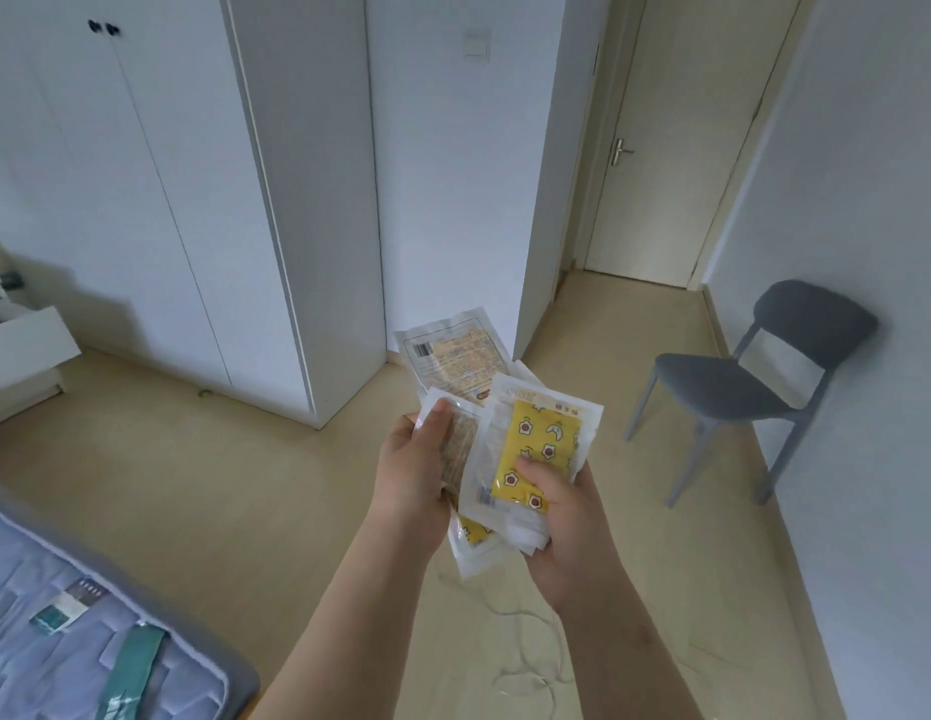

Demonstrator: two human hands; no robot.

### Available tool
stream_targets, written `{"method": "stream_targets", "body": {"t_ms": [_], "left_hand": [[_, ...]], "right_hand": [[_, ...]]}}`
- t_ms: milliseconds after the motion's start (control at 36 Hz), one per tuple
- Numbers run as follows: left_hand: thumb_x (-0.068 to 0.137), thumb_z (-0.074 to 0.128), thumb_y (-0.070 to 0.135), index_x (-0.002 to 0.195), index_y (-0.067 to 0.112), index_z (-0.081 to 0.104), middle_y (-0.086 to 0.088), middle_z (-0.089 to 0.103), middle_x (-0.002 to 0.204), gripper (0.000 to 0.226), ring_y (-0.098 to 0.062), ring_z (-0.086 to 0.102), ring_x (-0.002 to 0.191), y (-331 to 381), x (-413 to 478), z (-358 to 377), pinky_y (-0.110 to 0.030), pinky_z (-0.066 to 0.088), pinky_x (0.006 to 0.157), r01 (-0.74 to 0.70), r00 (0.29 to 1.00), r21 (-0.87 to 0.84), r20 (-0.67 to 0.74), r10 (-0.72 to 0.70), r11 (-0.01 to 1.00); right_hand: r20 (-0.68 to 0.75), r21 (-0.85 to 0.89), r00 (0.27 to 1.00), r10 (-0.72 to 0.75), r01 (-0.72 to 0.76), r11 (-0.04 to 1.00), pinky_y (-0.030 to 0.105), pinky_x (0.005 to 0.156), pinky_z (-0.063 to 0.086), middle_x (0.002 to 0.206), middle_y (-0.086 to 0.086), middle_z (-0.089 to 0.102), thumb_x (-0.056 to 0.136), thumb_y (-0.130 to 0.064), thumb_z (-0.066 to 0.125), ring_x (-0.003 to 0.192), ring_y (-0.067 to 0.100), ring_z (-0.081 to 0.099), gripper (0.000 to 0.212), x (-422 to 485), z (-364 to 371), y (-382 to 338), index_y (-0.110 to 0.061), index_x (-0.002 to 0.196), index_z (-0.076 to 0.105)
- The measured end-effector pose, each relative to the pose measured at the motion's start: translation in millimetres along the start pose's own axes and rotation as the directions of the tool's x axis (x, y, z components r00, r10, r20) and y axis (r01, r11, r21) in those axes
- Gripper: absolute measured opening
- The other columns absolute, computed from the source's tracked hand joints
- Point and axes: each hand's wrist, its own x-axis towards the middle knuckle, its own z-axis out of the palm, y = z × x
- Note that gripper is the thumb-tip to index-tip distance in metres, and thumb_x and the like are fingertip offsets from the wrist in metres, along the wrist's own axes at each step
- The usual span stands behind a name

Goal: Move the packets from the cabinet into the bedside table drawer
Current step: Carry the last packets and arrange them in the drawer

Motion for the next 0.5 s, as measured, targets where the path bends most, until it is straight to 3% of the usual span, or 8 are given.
{"method": "stream_targets", "body": {"t_ms": [167, 222, 333, 500], "left_hand": [[0.095, 0.055, 0.022, 0.099, 0.011, 0.056, -0.005, 0.066, 0.077, 0.012, -0.017, 0.064, 0.061, 16.6, 119.9, 24.3, -0.030, 0.052, 0.056, -0.052, 0.989, -0.012, -0.136, 0.050, 0.999], [0.094, 0.056, 0.022, 0.099, 0.011, 0.056, -0.005, 0.065, 0.078, 0.012, -0.018, 0.063, 0.062, 27.1, 152.3, 28.6, -0.031, 0.052, 0.058, -0.062, 0.983, -0.019, -0.175, 0.058, 0.998], [0.094, 0.056, 0.020, 0.099, 0.009, 0.056, -0.005, 0.067, 0.074, 0.012, -0.016, 0.066, 0.055, 55.6, 208.9, 19.1, -0.027, 0.052, 0.046, -0.101, 0.957, -0.060, -0.279, 0.081, 0.993], [0.096, 0.051, 0.014, 0.093, 0.009, 0.060, -0.002, 0.070, 0.064, 0.011, -0.015, 0.067, 0.055, 96.0, 276.1, -33.4, -0.026, 0.053, 0.046, -0.203, 0.903, -0.095, -0.403, 0.149, 0.975]], "right_hand": [[0.097, -0.054, 0.993, 0.066, -0.061, 0.997, 0.055, 0.091, 0.049, 0.112, 0.017, 0.066, 0.085, 0.002, 0.054, 0.104, 0.038, 0.063, 0.032, 141.4, 10.0, -9.5, -0.013, 0.113, 0.061], [0.110, -0.068, 0.988, 0.107, -0.100, 0.993, 0.055, 0.089, 0.050, 0.109, 0.016, 0.067, 0.085, 0.001, 0.055, 0.101, 0.037, 0.064, 0.030, 182.4, 18.1, -10.8, -0.014, 0.109, 0.062], [0.168, -0.110, 0.961, 0.219, -0.202, 0.973, 0.045, 0.077, 0.054, 0.104, 0.012, 0.068, 0.086, -0.001, 0.056, 0.091, 0.032, 0.066, 0.030, 253.8, 50.3, -0.9, -0.014, 0.112, 0.060], [0.292, -0.206, 0.880, 0.375, -0.325, 0.923, 0.048, 0.081, 0.053, 0.099, 0.011, 0.069, 0.085, -0.001, 0.056, 0.092, 0.032, 0.065, 0.028, 331.4, 116.3, 41.7, -0.015, 0.110, 0.059]]}}
